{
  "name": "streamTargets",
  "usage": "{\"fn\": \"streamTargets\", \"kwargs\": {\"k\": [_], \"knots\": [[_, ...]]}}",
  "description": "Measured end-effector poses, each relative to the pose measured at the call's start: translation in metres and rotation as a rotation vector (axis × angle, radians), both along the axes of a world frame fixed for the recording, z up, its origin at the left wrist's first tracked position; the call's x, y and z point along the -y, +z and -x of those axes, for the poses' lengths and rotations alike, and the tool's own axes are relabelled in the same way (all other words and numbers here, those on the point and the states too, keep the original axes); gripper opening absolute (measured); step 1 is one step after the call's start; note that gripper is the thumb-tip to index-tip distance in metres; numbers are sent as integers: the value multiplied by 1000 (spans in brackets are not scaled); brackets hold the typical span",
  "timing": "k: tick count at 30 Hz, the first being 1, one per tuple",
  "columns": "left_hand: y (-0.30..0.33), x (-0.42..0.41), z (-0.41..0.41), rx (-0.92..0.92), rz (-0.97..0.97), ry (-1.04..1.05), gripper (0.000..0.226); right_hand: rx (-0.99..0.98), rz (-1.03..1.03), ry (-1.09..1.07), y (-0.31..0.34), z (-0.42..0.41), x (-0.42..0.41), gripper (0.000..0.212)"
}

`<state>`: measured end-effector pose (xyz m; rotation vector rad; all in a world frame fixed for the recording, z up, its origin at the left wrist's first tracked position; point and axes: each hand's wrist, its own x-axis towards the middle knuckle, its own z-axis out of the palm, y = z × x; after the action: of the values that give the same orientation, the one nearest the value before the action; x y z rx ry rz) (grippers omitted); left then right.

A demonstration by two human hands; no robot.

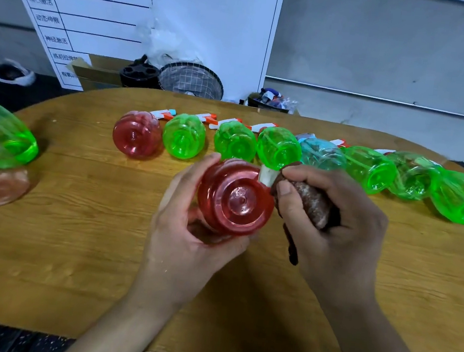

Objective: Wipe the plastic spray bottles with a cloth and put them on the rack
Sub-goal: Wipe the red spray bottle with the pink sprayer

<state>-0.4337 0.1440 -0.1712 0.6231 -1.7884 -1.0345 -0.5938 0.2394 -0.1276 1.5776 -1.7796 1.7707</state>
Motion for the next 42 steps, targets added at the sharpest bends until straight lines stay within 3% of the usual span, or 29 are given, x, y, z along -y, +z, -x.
{"fn": "streamTargets", "kwargs": {"k": [9,17,21,27,36,42], "knots": [[-1,-1,3,68,113,48,93,-99,-32,13,-1,-22,9,17],[-1,9,-1,8,62,86,88,-231,-122,182,-10,-17,6,15],[-2,11,1,-45,-1,73,98,-202,-120,85,-11,-3,4,13],[-3,1,3,36,32,36,102,-157,-30,-111,-7,-2,3,15],[-2,2,2,119,133,87,80,-265,-129,160,-12,-15,5,17],[-4,6,1,49,16,50,98,-215,-104,28,-17,1,3,14]]}}
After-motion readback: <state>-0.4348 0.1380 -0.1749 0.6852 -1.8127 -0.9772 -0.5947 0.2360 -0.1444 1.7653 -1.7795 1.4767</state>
